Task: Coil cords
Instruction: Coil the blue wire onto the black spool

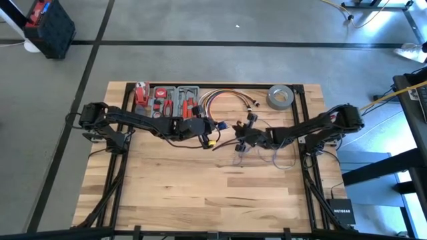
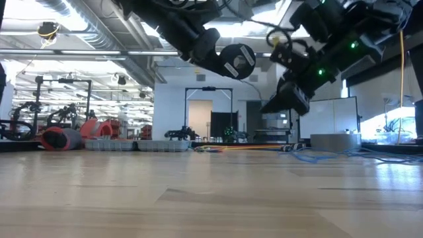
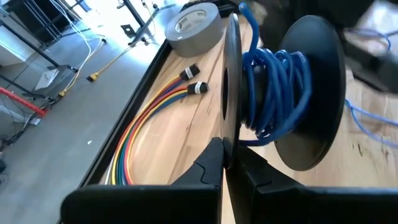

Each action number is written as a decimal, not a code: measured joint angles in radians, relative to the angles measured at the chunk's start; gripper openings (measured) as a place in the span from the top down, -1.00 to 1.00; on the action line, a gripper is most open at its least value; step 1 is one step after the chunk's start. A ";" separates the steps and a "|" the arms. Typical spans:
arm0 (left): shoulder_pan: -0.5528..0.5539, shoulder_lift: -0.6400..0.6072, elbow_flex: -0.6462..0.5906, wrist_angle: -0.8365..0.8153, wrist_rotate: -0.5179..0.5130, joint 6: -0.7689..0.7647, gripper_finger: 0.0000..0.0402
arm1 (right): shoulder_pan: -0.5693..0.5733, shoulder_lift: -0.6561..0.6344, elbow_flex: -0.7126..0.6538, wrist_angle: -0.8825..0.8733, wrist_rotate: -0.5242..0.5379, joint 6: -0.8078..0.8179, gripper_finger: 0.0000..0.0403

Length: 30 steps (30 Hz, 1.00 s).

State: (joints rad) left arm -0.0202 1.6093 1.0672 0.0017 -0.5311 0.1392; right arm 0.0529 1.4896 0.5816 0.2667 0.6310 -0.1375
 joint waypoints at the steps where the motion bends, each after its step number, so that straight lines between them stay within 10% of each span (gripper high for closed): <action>1: -0.001 0.000 0.000 -0.006 0.000 0.009 1.00 | 0.000 -0.025 0.000 -0.012 0.004 0.005 0.97; 13: 0.009 0.000 0.000 -0.038 0.000 -0.022 1.00 | 0.114 -0.185 0.023 0.046 -0.028 0.063 0.98; 30: 0.013 0.038 0.000 0.070 0.014 -0.031 1.00 | 0.130 0.082 0.199 0.257 -0.136 0.104 0.99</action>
State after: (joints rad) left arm -0.0077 1.6475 1.0676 0.0721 -0.5167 0.1079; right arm 0.1829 1.5717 0.7804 0.5232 0.4949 -0.0339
